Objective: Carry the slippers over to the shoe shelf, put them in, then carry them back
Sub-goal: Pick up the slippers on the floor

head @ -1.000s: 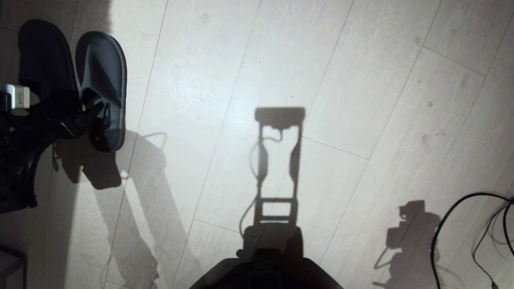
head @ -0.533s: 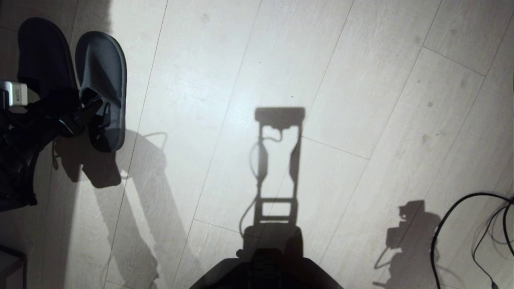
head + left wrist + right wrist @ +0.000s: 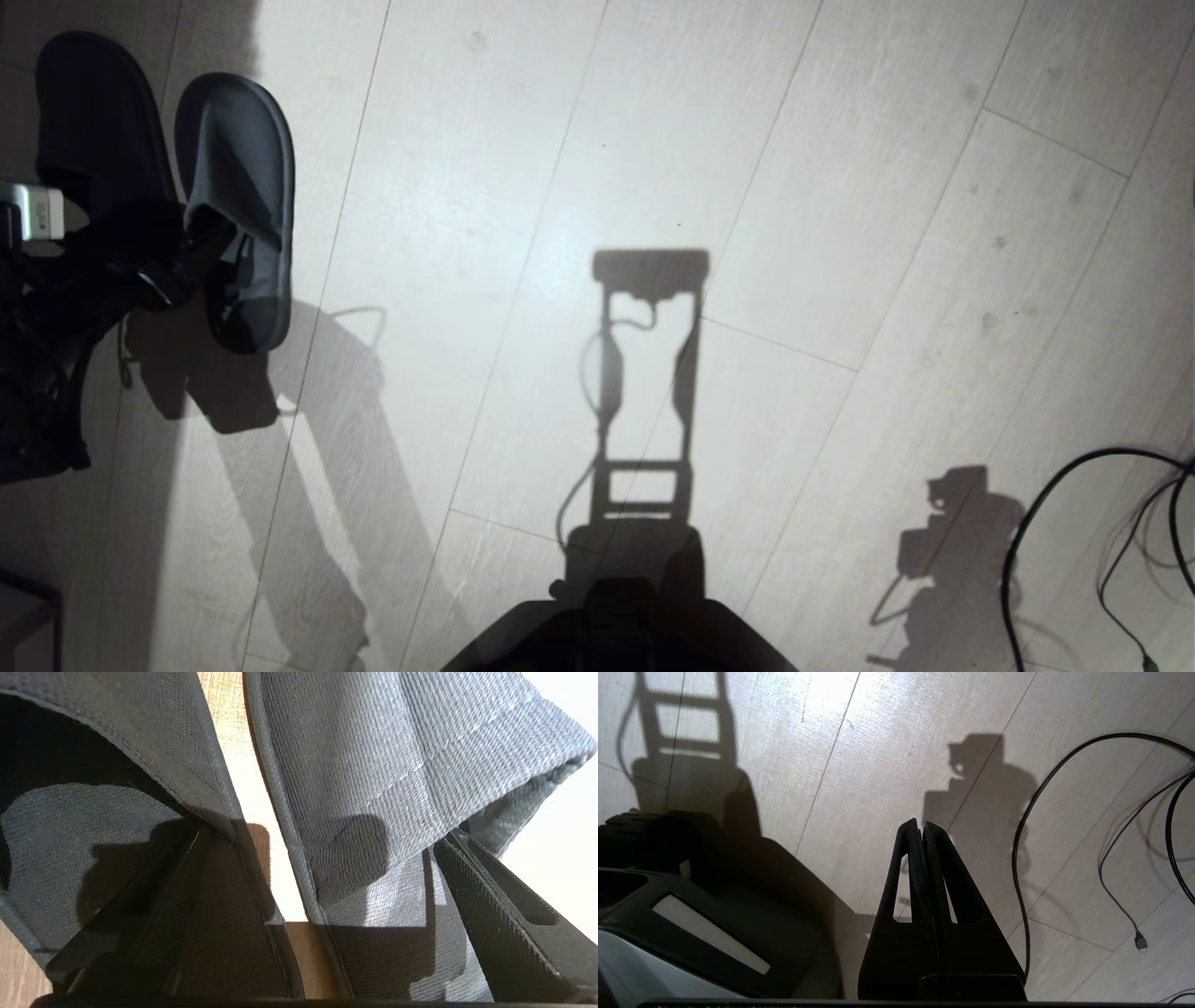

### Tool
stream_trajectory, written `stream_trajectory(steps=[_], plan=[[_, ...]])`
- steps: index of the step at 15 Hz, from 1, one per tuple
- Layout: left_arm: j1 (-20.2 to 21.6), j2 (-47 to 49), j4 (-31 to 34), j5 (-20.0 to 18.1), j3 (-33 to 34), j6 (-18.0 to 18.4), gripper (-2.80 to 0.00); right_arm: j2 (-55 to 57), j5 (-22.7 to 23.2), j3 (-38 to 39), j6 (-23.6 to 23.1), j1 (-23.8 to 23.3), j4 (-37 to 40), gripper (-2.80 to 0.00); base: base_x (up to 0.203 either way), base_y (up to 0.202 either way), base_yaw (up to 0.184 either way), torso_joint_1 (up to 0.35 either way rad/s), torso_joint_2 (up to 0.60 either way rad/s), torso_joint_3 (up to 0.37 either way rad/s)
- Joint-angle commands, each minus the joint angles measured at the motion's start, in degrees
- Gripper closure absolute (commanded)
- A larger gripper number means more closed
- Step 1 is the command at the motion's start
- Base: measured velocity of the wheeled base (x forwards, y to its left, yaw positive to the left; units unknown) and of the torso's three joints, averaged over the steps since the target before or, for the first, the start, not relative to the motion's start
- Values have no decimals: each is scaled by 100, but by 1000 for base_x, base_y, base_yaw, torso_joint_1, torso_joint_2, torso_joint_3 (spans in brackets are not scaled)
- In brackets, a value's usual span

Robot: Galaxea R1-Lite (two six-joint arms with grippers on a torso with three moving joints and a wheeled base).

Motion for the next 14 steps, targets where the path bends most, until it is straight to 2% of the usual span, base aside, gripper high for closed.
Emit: stream_trajectory(steps=[1,4,14], plan=[[3,118,-37,-14,-67,6,-280,-2,4,1,-3,-2,0,0,0,0,0,0,0,0],[12,224,-37,-5,-268,6,-280,-2,4,1,-3,-2,0,0,0,0,0,0,0,0],[29,294,-37,22,-185,22,-280,-2,4,1,-3,5,0,0,0,0,0,0,0,0]])
